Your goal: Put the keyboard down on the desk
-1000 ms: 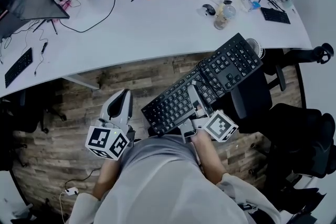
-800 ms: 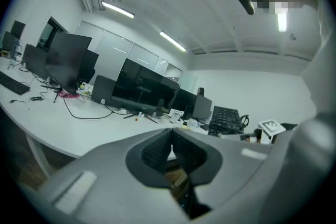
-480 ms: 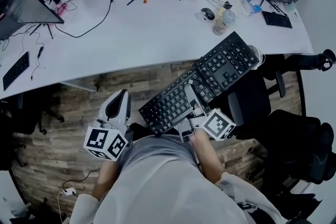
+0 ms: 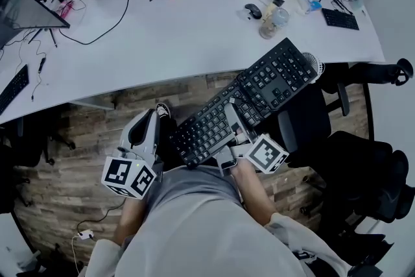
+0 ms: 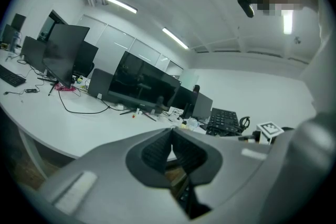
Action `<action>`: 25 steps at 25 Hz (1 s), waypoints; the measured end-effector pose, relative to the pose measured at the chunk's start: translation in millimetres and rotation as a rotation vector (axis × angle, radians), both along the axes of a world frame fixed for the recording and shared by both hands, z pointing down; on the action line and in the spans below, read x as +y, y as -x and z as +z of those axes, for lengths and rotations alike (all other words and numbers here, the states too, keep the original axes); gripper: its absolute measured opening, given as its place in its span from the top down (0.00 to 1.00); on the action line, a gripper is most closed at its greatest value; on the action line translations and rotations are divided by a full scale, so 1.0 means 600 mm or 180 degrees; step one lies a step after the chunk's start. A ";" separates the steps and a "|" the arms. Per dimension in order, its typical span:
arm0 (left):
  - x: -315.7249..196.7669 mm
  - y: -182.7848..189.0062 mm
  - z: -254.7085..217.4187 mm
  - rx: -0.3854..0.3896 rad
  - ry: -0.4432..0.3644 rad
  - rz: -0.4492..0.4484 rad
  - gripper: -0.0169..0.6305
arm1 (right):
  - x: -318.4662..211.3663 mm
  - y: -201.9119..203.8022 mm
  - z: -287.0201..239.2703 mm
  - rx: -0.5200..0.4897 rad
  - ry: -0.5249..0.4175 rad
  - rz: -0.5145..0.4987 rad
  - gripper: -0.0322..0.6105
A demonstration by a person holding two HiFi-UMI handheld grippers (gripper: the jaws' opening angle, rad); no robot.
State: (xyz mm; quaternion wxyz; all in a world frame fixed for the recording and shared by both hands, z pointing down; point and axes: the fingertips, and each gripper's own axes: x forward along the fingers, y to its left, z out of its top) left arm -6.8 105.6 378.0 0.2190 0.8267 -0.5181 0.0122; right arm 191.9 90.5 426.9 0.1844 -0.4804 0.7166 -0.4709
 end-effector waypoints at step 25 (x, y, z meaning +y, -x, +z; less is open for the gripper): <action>-0.213 0.051 -0.005 0.0097 -0.0011 0.0087 0.97 | -0.194 0.046 -0.009 0.0039 -0.0006 0.0078 0.84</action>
